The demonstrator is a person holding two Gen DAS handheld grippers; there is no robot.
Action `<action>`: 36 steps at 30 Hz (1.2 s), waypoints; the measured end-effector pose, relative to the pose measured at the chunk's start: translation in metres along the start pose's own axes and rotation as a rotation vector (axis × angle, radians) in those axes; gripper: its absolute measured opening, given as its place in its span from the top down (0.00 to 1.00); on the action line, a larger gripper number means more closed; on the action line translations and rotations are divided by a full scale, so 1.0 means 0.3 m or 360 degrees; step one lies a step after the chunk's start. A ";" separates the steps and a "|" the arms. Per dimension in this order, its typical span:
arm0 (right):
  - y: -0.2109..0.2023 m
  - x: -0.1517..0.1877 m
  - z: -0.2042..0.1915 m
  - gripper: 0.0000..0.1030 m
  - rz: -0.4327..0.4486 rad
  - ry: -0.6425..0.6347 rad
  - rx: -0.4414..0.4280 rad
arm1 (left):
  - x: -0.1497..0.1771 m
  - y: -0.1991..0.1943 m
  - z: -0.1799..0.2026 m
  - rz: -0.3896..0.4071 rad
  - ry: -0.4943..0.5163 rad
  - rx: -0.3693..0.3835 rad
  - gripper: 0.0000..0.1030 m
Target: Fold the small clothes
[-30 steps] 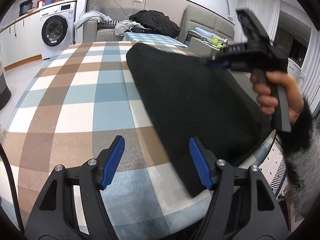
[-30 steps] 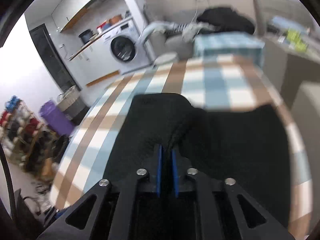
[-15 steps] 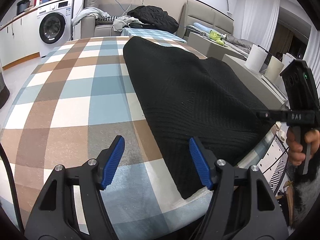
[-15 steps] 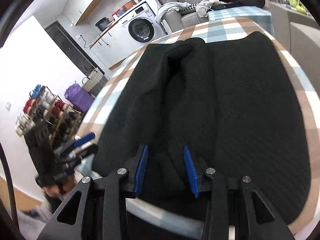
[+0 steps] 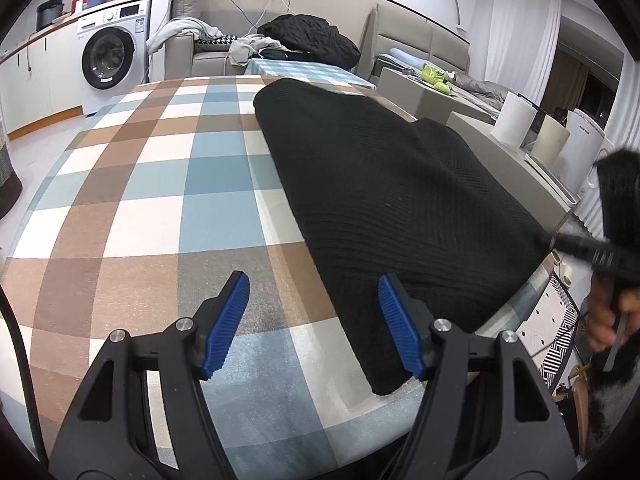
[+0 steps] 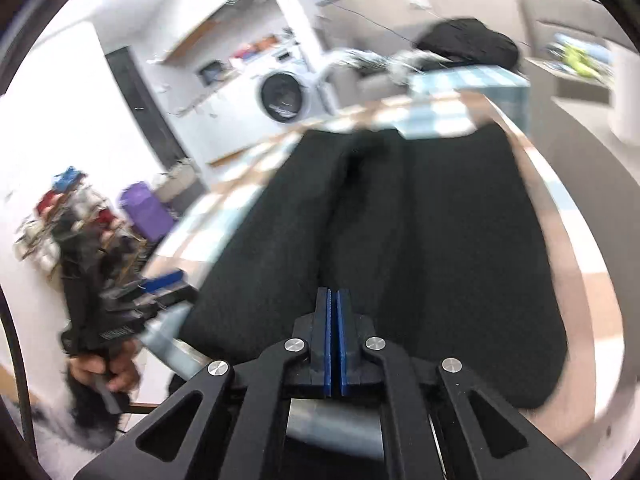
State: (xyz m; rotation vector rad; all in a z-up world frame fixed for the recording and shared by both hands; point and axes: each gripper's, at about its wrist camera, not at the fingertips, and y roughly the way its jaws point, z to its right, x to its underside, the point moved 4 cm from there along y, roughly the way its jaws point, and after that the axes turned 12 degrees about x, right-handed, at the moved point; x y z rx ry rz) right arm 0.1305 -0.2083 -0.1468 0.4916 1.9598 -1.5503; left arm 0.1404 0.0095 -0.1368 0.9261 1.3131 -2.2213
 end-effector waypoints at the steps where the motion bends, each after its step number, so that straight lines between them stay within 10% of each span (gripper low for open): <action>1: 0.009 0.017 -0.002 0.98 -0.0031 -0.0017 0.0017 | 0.002 0.004 0.002 -0.0009 0.0000 0.0006 0.37; 11: 0.076 -0.179 -0.007 0.58 0.0037 0.0161 -0.0044 | 0.008 0.025 0.041 -0.0049 0.0056 0.0036 0.37; 17: 0.299 -0.355 -0.058 0.58 -0.0115 0.0165 -0.0029 | 0.016 0.033 0.048 -0.0065 0.0079 0.0038 0.37; 19: 0.369 -0.373 -0.070 0.81 -0.0205 0.0147 -0.0023 | 0.018 0.034 0.044 -0.0067 0.0073 0.0037 0.37; 20: 0.364 -0.368 -0.080 0.93 -0.0191 0.0119 -0.0055 | 0.017 0.034 0.040 -0.0068 0.0068 0.0038 0.37; 23: 0.272 -0.416 -0.095 0.93 0.0060 0.0069 -0.0030 | 0.016 0.038 0.032 -0.0073 0.0057 0.0047 0.37; 26: 0.288 -0.422 -0.068 0.93 0.0021 0.0122 0.0087 | 0.009 0.045 0.023 -0.0076 0.0031 0.0079 0.37; 36: 0.198 -0.179 -0.079 0.56 -0.0176 0.0107 -0.0260 | 0.011 0.041 0.003 -0.0074 0.0022 0.0042 0.37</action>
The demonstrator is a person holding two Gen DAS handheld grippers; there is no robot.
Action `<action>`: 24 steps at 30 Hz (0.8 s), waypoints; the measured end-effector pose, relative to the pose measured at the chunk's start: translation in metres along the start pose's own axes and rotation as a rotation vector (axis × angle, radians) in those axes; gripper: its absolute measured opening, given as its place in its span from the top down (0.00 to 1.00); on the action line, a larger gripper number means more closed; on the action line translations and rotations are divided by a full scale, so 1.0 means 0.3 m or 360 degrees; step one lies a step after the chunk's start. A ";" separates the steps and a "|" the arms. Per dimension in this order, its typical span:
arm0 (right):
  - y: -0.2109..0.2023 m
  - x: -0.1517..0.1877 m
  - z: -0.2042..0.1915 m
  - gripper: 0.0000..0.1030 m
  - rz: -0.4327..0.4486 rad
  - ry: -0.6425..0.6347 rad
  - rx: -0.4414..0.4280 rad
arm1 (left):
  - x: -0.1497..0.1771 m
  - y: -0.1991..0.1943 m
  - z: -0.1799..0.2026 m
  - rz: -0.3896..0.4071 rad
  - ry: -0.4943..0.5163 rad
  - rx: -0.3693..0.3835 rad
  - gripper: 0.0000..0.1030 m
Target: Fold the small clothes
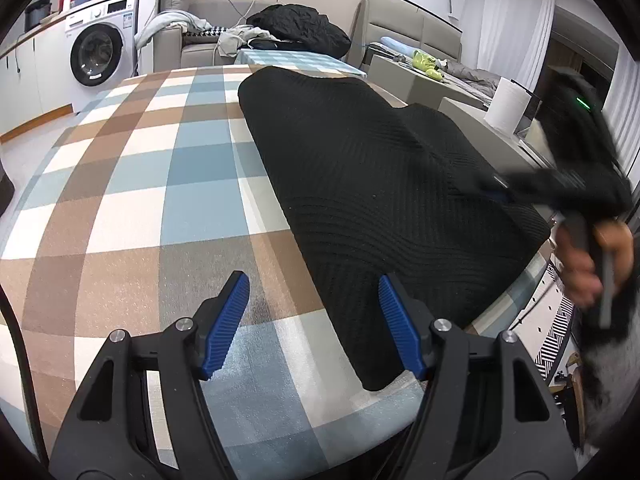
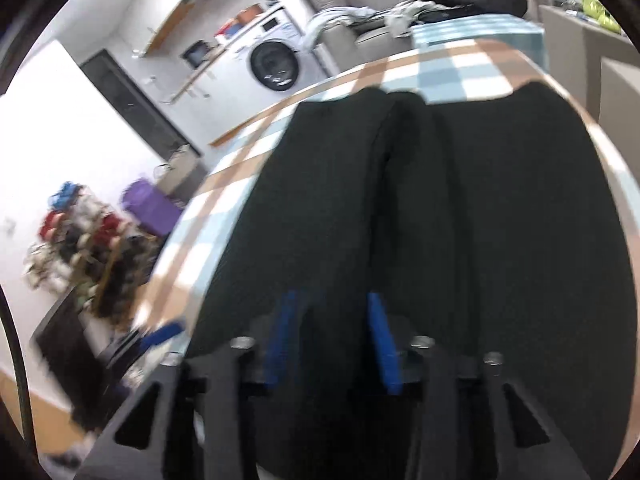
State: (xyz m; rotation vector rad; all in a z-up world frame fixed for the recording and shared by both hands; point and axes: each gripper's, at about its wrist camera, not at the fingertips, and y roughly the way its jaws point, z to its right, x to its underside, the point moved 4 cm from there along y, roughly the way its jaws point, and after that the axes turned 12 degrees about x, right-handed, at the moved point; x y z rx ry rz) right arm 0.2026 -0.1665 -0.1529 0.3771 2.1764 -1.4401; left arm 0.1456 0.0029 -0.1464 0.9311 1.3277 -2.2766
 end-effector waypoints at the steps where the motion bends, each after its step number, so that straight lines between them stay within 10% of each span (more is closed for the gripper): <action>1: -0.020 0.032 -0.005 0.56 0.0010 -0.0020 -0.0008 | 0.000 0.003 -0.002 -0.0004 -0.0004 0.0005 0.37; 5: -0.049 0.120 0.010 0.60 0.0069 -0.0065 0.0122 | 0.000 0.000 0.006 -0.0003 0.0011 0.0006 0.37; 8: -0.069 0.119 0.005 0.93 0.0136 -0.0035 0.0087 | 0.000 -0.009 0.007 0.0009 0.0012 -0.0004 0.37; 15: -0.076 0.164 0.001 0.95 0.0090 -0.0077 0.0246 | 0.000 -0.014 -0.009 0.0012 -0.0033 0.0009 0.37; 24: -0.175 0.137 0.065 0.47 0.0301 0.0094 0.0314 | -0.035 0.033 -0.038 -0.0022 -0.0166 0.0088 0.37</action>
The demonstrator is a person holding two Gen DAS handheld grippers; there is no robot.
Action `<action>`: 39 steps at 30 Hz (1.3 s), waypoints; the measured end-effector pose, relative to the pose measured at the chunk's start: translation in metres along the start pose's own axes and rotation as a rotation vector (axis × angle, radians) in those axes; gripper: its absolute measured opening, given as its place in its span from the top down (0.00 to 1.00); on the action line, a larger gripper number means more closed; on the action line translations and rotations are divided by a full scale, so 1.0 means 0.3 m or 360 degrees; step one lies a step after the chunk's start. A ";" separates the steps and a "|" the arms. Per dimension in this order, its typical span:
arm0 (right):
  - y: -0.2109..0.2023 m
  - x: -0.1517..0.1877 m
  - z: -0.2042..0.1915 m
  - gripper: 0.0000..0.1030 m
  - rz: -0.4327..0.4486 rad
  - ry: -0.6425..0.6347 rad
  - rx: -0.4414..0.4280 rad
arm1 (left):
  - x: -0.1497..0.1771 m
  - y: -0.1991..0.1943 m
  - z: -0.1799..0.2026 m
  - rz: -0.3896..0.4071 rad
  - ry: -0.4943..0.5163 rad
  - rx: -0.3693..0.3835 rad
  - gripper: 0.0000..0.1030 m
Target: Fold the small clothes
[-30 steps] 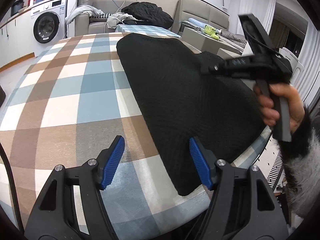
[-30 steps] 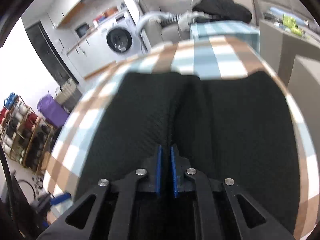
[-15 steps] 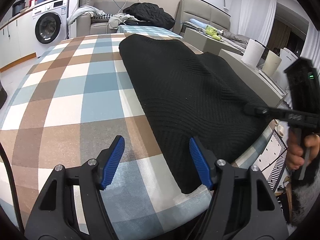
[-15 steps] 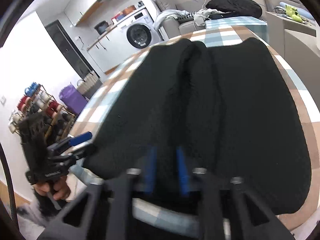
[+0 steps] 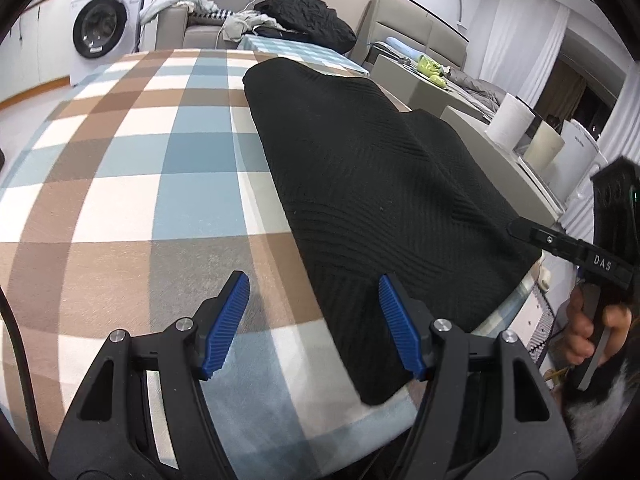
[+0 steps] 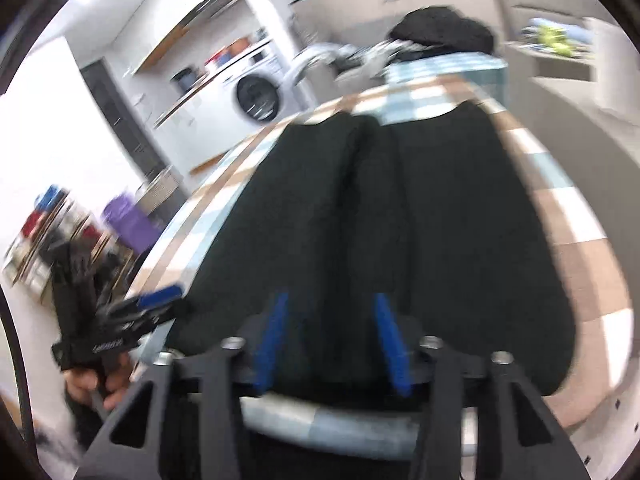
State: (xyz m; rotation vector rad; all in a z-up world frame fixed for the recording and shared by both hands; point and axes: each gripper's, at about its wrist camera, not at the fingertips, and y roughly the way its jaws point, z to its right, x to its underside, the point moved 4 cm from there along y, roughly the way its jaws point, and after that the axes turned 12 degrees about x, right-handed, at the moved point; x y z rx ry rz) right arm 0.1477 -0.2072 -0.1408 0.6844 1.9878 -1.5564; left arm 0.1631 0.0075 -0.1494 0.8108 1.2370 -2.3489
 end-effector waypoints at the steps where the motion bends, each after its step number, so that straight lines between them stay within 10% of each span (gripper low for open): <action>1: 0.001 -0.002 0.014 0.47 -0.0001 0.0021 0.0006 | -0.010 0.014 0.000 -0.0006 -0.0011 0.0010 0.37; 9: -0.008 0.000 0.057 0.46 -0.0025 0.0134 -0.0006 | -0.110 0.146 -0.012 -0.0020 -0.0123 0.0124 0.39; 16: -0.009 0.003 0.036 0.46 -0.0024 0.0087 0.0025 | -0.167 0.189 -0.041 0.0012 -0.0173 0.0013 0.87; 33: 0.054 -0.018 -0.105 0.46 -0.0122 -0.0071 -0.0078 | -0.101 -0.058 -0.204 0.0098 -0.0195 -0.0150 0.88; 39: 0.206 -0.141 -0.171 0.46 -0.0193 -0.0005 -0.0109 | -0.080 -0.089 -0.190 0.0095 -0.0135 -0.0197 0.71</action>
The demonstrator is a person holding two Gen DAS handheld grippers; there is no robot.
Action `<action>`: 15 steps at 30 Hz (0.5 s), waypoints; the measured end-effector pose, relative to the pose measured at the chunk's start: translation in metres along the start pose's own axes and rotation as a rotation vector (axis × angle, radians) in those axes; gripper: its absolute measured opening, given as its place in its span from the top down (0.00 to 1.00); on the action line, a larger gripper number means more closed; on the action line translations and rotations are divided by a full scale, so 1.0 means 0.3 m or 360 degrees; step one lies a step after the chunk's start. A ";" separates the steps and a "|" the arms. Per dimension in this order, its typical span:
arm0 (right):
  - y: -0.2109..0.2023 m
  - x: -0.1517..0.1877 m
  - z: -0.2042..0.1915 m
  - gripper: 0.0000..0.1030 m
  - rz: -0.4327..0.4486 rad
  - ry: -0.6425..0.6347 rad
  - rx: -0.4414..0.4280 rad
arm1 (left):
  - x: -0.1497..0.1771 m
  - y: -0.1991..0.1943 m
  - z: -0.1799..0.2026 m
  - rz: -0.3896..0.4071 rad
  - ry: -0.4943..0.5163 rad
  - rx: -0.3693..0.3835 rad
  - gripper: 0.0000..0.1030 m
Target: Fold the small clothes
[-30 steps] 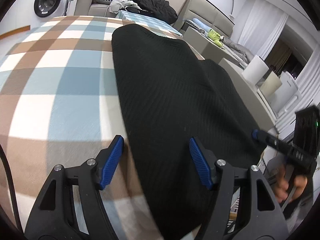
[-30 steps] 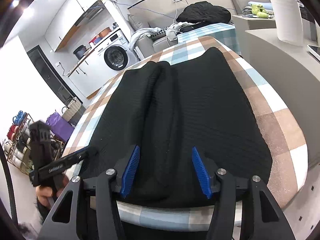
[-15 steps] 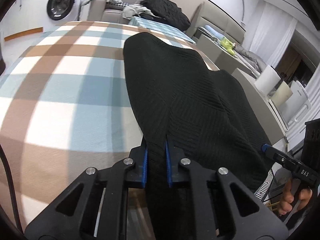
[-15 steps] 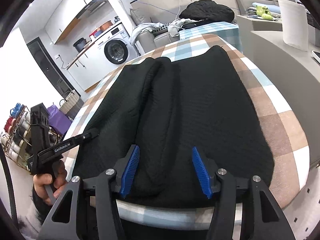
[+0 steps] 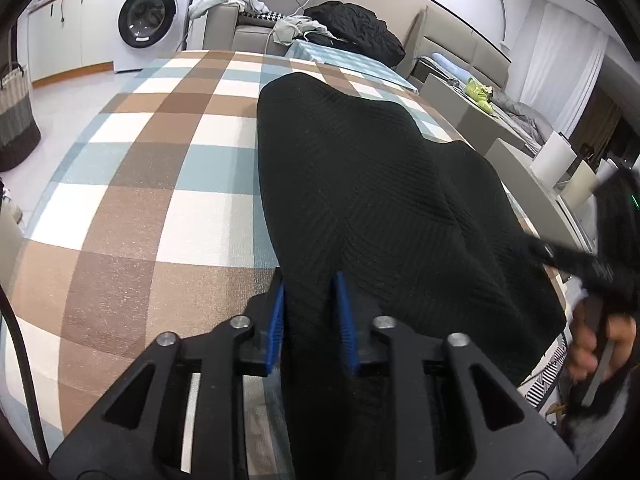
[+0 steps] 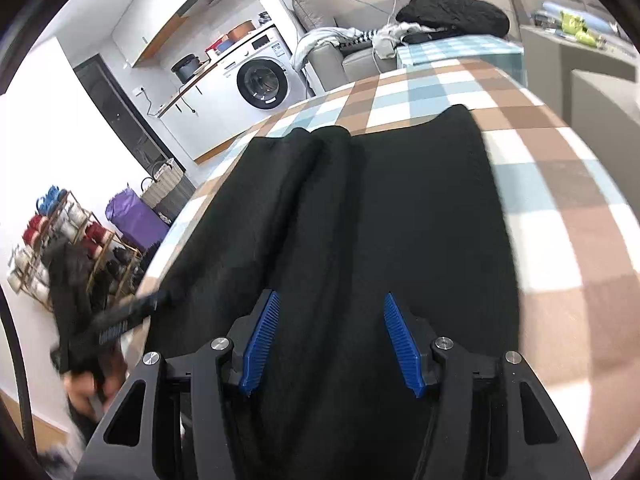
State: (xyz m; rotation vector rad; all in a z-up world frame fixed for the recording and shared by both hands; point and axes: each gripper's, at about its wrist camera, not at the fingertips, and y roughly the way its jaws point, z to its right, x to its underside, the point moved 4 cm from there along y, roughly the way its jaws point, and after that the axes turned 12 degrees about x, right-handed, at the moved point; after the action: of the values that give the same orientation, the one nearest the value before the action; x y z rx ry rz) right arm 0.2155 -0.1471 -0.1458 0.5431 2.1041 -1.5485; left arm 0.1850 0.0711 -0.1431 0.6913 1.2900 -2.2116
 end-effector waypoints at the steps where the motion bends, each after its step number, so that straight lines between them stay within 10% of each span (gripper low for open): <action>1: 0.021 -0.024 -0.005 0.46 -0.0001 0.0012 0.0003 | 0.004 -0.011 0.004 0.0015 0.0002 0.0005 0.61; 3: 0.084 -0.085 -0.021 0.46 -0.0024 0.0009 0.0031 | 0.005 -0.029 0.006 0.0061 0.0010 -0.0022 0.43; 8: 0.209 -0.187 -0.074 0.59 -0.0078 -0.0066 0.0096 | 0.006 -0.063 0.021 0.0131 0.0047 -0.0012 0.40; 11: 0.242 -0.209 -0.111 0.90 -0.0060 -0.0148 0.0172 | 0.014 -0.053 0.022 0.0109 0.0036 0.0009 0.40; 15: 0.094 -0.215 -0.149 0.96 0.0257 -0.0221 0.0164 | 0.016 -0.055 0.019 0.0118 0.0035 0.0008 0.40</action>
State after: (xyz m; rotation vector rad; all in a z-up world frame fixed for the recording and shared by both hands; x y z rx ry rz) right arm 0.2777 -0.0988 -0.1186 0.6074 1.8388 -1.5614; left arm 0.1701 0.0724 -0.1331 0.7549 1.2495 -2.1539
